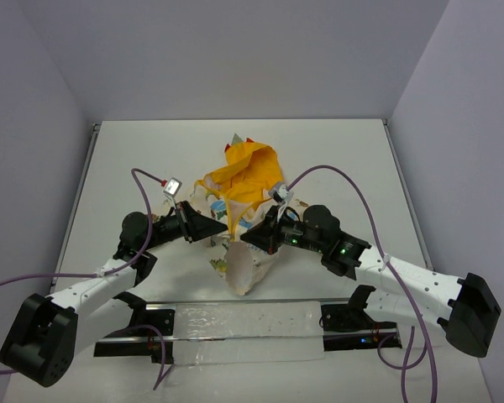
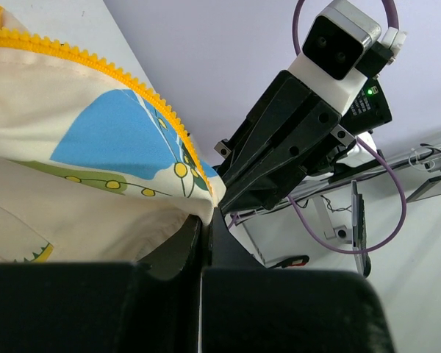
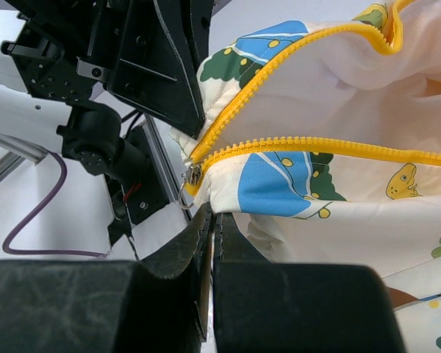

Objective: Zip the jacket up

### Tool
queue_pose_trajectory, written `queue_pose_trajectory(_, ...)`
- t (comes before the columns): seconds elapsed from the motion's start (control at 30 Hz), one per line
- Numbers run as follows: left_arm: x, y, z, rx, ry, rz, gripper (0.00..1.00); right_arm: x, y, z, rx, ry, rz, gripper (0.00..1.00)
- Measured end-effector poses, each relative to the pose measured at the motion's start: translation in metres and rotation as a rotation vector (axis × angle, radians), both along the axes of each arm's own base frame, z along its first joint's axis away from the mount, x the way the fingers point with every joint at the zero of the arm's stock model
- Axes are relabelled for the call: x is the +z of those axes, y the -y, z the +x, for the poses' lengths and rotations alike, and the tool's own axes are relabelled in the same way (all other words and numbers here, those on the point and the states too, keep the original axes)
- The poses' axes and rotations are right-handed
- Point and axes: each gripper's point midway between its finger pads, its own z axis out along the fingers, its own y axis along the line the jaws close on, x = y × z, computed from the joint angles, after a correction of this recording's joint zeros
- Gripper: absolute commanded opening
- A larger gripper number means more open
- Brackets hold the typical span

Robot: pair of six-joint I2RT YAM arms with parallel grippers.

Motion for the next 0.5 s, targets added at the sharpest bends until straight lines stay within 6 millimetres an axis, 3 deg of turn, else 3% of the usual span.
queue_pose_trajectory(0.5,-0.0014,0.0001,0.0005,0.007,-0.004,0.000,0.00,0.0009,-0.0002,-0.0002,-0.001,-0.005,0.005,0.00)
